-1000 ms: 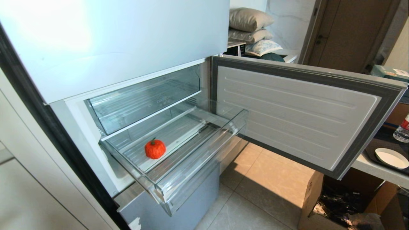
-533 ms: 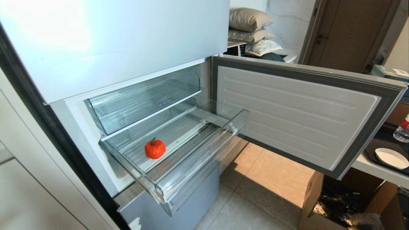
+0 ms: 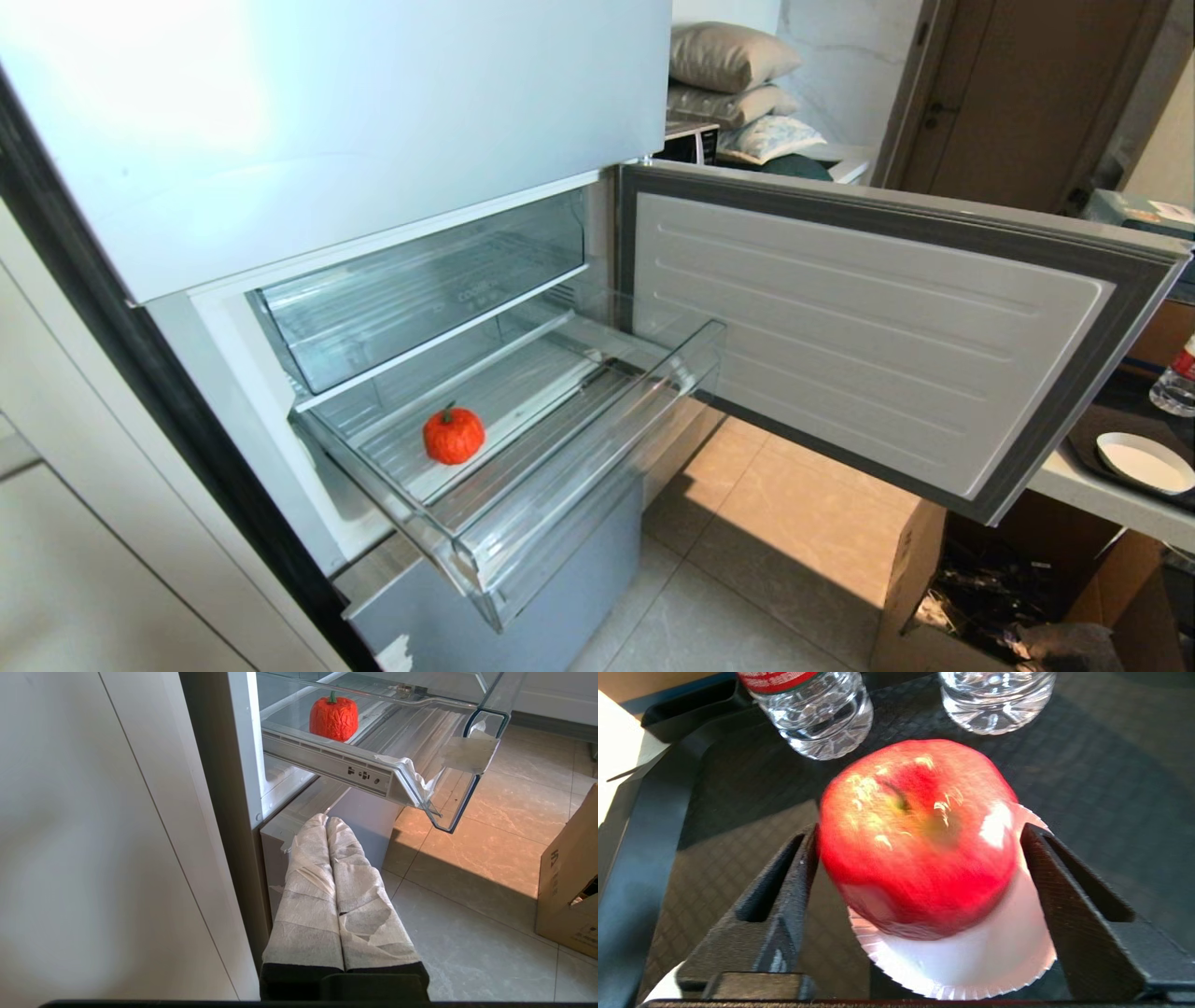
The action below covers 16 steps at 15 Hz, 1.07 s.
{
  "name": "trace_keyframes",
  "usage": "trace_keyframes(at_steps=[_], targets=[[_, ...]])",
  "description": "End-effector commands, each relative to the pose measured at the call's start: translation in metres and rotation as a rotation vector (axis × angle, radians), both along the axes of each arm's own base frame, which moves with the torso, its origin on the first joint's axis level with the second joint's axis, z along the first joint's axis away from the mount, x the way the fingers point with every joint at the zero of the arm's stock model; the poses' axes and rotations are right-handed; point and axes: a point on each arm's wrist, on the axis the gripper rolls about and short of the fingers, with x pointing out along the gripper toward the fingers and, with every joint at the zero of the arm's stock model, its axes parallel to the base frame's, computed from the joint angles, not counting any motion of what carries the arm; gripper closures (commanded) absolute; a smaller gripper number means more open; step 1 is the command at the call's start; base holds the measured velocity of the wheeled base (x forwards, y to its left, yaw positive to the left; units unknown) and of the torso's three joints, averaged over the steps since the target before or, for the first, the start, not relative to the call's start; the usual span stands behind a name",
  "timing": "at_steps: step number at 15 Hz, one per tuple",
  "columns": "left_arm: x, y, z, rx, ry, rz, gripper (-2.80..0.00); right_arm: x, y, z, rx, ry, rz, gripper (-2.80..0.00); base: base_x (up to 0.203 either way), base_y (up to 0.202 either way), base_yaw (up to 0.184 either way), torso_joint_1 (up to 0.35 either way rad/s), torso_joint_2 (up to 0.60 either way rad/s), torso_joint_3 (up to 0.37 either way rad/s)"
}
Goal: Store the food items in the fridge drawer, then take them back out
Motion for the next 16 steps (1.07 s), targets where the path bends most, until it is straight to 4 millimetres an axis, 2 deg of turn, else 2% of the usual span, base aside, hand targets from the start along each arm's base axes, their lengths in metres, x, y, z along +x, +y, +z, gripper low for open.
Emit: trace_keyframes(at_steps=[1,2,5,9,10,11,14,16], targets=[[0.0,0.0,0.0,0.0,0.0,0.0,0.0,-0.002,0.001,0.008,-0.012,-0.012,-0.001,-2.8,0.0,0.0,0.0,0.0,0.0,0.0],[0.0,0.0,0.0,0.0,0.0,0.0,0.0,-0.002,0.001,0.01,-0.014,-0.014,-0.001,-2.8,0.0,0.0,0.0,0.0,0.0,0.0],[0.0,0.0,0.0,0.0,0.0,0.0,0.0,-0.008,0.006,0.034,-0.034,-0.049,-0.009,-2.8,0.0,0.0,0.0,0.0,0.0,0.0],[0.0,0.0,0.0,0.0,0.0,0.0,0.0,-0.029,0.024,0.068,-0.049,-0.069,-0.037,-2.8,0.0,0.0,0.0,0.0,0.0,0.0],[0.0,0.0,0.0,0.0,0.0,0.0,0.0,-0.038,0.029,0.078,-0.053,-0.074,-0.045,-1.55,0.0,0.0,0.0,0.0,0.0,0.0],[0.0,0.0,0.0,0.0,0.0,0.0,0.0,-0.048,0.036,0.089,-0.06,-0.082,-0.054,0.0,0.0,0.0,0.0,0.0,0.0,0.0],[0.0,0.0,0.0,0.0,0.0,0.0,0.0,-0.079,0.058,0.124,-0.082,-0.125,-0.084,0.0,0.0,0.0,0.0,0.0,0.0,0.0],[0.0,0.0,0.0,0.0,0.0,0.0,0.0,-0.105,0.08,0.153,-0.121,-0.164,-0.103,0.0,0.0,0.0,0.0,0.0,0.0,0.0]])
